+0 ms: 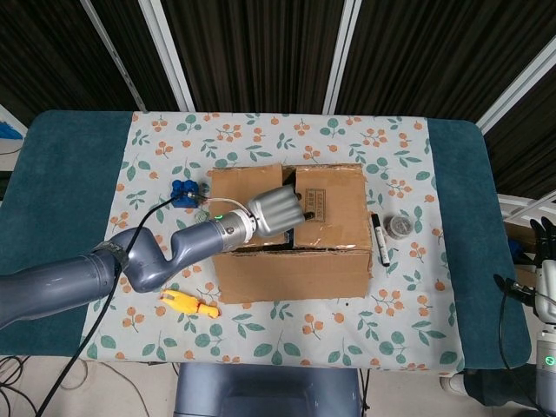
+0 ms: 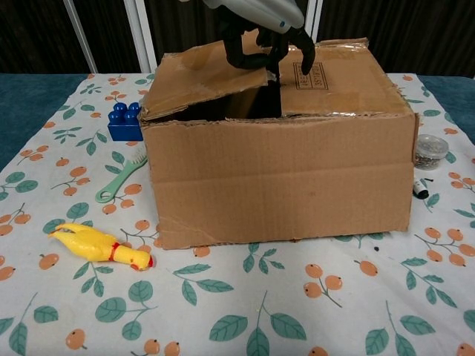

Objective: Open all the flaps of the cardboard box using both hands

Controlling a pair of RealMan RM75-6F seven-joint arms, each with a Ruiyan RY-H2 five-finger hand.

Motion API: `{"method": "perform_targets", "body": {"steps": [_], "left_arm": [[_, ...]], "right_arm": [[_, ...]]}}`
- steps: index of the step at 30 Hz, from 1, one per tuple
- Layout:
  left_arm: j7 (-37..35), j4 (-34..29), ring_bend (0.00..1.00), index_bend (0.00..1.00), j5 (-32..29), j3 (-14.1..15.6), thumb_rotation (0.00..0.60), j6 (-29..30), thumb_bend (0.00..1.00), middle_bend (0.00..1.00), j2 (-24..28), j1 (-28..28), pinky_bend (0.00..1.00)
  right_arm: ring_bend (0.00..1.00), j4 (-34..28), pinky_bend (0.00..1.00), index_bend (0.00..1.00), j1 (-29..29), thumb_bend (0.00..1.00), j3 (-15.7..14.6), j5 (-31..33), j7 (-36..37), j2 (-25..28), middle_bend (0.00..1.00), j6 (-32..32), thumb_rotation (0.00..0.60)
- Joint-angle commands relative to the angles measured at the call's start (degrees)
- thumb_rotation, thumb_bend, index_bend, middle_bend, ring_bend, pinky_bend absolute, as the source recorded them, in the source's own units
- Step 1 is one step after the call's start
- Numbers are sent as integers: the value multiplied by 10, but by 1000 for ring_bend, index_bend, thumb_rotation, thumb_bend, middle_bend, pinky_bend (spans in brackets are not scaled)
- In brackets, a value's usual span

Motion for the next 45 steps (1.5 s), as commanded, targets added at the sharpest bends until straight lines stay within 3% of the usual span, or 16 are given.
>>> {"method": "perform_targets", "body": {"steps": [1, 31, 45], "left_arm": [[-1, -11, 269, 185, 4, 0, 600, 3, 657, 516, 18, -1, 310], [-16, -179, 279, 189, 30, -5, 600, 21, 671, 529, 262, 42, 317], [-51, -250, 280, 189, 79, 12, 600, 84, 671, 529, 367, 155, 317]], "right_arm": [[0, 0, 196, 0, 0, 237, 0, -1, 0, 0, 0, 0, 600], [0, -2, 196, 0, -2, 245, 0, -10, 1, -3, 0, 5, 600], [0, -6, 196, 0, -3, 245, -2, -18, 2, -2, 0, 7, 600]]}}
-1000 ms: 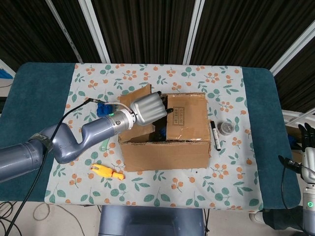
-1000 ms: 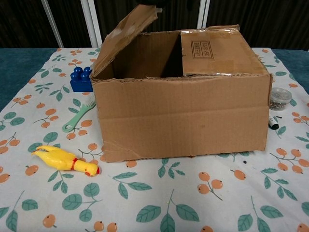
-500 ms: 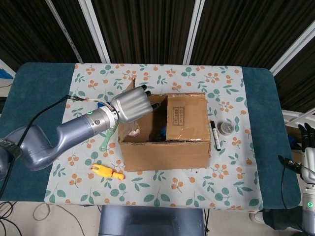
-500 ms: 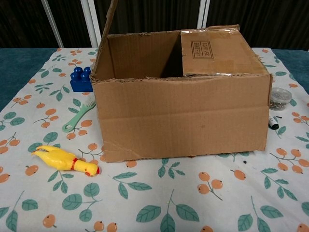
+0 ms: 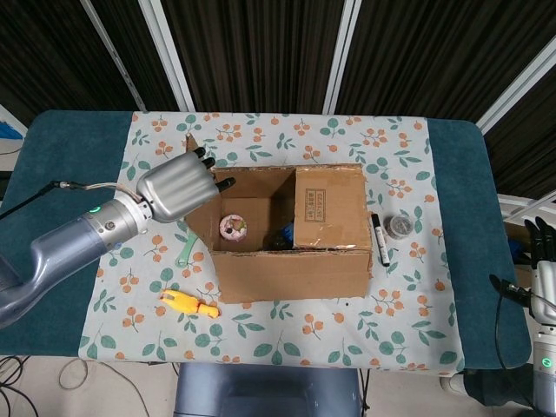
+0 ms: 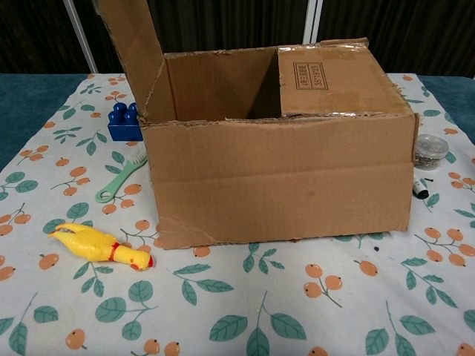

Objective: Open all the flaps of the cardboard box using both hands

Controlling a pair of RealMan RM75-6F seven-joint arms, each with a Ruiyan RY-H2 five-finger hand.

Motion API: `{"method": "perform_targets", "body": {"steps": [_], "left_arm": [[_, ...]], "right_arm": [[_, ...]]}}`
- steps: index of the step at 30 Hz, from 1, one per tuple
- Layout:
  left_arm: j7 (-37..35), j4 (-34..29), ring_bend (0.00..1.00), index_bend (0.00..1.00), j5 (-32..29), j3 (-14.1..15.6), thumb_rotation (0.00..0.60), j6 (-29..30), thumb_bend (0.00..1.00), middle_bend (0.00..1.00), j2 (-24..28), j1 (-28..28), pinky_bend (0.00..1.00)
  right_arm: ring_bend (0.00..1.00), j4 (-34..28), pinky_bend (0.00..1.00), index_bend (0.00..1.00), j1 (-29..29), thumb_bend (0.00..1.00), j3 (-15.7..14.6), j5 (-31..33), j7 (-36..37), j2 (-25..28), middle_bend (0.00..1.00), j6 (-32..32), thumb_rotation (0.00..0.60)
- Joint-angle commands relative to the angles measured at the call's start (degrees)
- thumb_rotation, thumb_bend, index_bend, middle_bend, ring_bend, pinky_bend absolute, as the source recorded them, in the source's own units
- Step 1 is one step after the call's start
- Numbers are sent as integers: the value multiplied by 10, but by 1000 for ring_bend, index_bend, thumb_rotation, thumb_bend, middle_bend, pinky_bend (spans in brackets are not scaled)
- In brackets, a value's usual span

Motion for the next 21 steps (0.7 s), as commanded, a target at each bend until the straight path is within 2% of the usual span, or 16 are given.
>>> {"method": "perform_targets", "body": {"steps": [1, 13, 16, 18, 21], "left_arm": [[-13, -9, 280, 189, 20, 11, 600, 20, 671, 529, 15, 35, 317], [-42, -7, 280, 180, 73, 33, 600, 68, 669, 523, 26, 128, 317], [-55, 1, 266, 172, 83, 37, 600, 101, 637, 498, 14, 158, 308], [-68, 8, 197, 135, 82, 38, 600, 130, 537, 410, 2, 181, 280], [-80, 18, 84, 52, 74, 41, 600, 176, 352, 206, -19, 218, 200]], "right_arm": [[0, 0, 196, 0, 0, 245, 0, -1, 0, 0, 0, 0, 600], [0, -5, 196, 0, 0, 247, -3, -6, -7, 1, 0, 2, 600], [0, -5, 196, 0, -1, 247, -3, -5, -6, 2, 0, 2, 600], [0, -5, 196, 0, -1, 247, -2, -4, -6, 2, 0, 2, 600], [0, -4, 196, 0, -1, 249, -2, -3, -5, 2, 0, 1, 600]]}}
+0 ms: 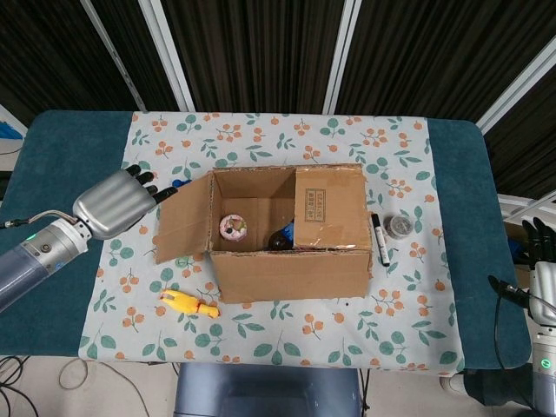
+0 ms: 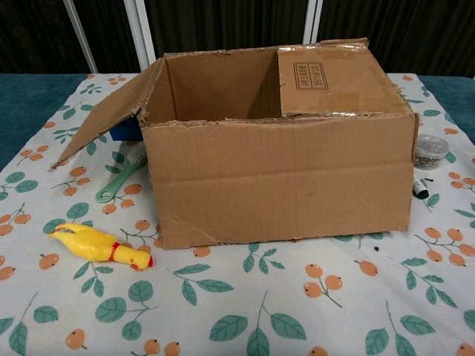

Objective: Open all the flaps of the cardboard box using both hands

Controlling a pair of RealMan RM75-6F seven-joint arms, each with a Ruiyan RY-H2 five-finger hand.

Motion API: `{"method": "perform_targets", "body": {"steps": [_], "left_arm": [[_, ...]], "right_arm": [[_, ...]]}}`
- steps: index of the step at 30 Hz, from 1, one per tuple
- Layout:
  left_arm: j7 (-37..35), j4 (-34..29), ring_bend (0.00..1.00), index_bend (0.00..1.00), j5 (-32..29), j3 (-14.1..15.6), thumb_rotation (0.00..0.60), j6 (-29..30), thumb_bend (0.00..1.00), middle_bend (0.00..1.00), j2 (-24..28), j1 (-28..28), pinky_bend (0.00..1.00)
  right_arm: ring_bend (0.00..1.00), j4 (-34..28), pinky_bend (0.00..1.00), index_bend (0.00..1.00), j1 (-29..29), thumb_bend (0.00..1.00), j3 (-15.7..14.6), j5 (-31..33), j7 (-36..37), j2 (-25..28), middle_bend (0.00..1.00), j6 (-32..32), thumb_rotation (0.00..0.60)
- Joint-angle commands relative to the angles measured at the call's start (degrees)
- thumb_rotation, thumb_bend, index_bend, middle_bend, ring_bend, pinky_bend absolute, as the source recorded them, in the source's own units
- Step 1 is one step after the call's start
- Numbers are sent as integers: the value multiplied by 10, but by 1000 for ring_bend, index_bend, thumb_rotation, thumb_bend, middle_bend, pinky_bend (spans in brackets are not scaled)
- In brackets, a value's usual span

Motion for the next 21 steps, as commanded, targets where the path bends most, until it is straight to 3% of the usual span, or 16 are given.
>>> {"method": "perform_targets", "body": {"steps": [1, 3, 7, 14, 21], "left_arm": [[-20, 14, 61, 33, -9, 7, 600, 63, 302, 150, -31, 54, 177], [-15, 15, 23, 1, -21, 12, 600, 110, 184, 31, -50, 90, 132], [21, 10, 6, 0, -49, 14, 600, 240, 90, 0, -105, 175, 102], [25, 19, 0, 0, -98, 15, 600, 395, 71, 0, -207, 290, 50], [7, 81, 0, 0, -103, 18, 600, 475, 70, 0, -287, 358, 50]], "right_arm": [[0, 1, 196, 0, 0, 249, 0, 1, 0, 0, 0, 0, 600], [0, 0, 196, 0, 0, 250, 1, 1, 5, 0, 0, 0, 600], [0, 1, 196, 0, 0, 249, 3, 1, 9, -1, 0, 2, 600], [0, -8, 196, 0, 2, 243, 13, 13, 4, 2, 0, 0, 600], [0, -48, 196, 0, 6, 220, 26, 34, 3, 19, 0, -12, 600]]}}
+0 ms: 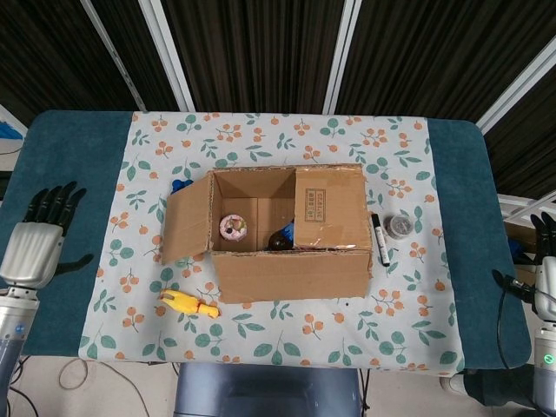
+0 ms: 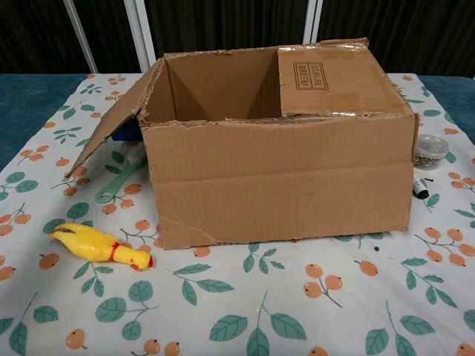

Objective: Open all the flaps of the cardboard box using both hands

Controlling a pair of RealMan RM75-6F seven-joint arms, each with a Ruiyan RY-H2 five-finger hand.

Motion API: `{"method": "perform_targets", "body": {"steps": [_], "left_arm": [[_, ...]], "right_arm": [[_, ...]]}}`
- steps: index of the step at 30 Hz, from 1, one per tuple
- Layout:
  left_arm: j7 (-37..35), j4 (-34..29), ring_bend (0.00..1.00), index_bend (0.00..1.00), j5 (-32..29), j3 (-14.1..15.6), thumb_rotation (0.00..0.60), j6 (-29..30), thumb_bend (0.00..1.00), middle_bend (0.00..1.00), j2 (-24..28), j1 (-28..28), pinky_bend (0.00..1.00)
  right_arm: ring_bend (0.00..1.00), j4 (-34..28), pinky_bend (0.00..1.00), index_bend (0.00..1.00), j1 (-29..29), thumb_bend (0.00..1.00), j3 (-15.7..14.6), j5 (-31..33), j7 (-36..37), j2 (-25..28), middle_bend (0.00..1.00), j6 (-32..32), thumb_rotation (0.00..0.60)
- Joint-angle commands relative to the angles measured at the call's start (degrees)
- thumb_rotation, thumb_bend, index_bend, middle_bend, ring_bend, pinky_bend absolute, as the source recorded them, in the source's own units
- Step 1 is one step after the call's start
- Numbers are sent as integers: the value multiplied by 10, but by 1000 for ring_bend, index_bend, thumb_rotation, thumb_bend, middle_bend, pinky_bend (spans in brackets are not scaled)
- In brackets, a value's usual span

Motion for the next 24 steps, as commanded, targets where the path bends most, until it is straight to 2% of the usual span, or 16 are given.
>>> {"method": "perform_targets", "body": {"steps": [1, 4, 8, 14, 17, 19, 24], "left_arm": [[-21, 54, 0, 0, -10, 0, 600, 42, 70, 0, -53, 37, 50], [-56, 99, 0, 0, -16, -5, 600, 50, 69, 0, -88, 55, 42], [-86, 127, 0, 0, -16, -12, 600, 29, 69, 0, -99, 57, 30], [-109, 143, 0, 0, -18, -24, 600, 15, 70, 0, -102, 63, 30], [-117, 145, 0, 0, -19, -29, 600, 12, 69, 0, -103, 65, 31], [-121, 146, 0, 0, -18, -32, 600, 9, 69, 0, -103, 66, 31], [-126, 148, 0, 0, -16, -39, 600, 2, 70, 0, -104, 69, 31]], "right_arm": [[0, -28, 196, 0, 4, 214, 10, 15, -1, 14, 0, -12, 600], [0, -72, 196, 0, 17, 205, 29, 31, -5, 37, 0, -30, 600], [0, -140, 196, 0, 54, 218, 66, 58, -36, 74, 0, -64, 600], [0, -227, 196, 0, 140, 328, 131, 159, -92, 117, 0, -154, 600], [0, -242, 195, 0, 183, 331, 155, 209, -111, 118, 0, -192, 600], [0, -241, 196, 0, 233, 331, 172, 263, -143, 114, 0, -223, 600], [0, -221, 195, 0, 338, 319, 184, 374, -224, 83, 0, -247, 600]]}}
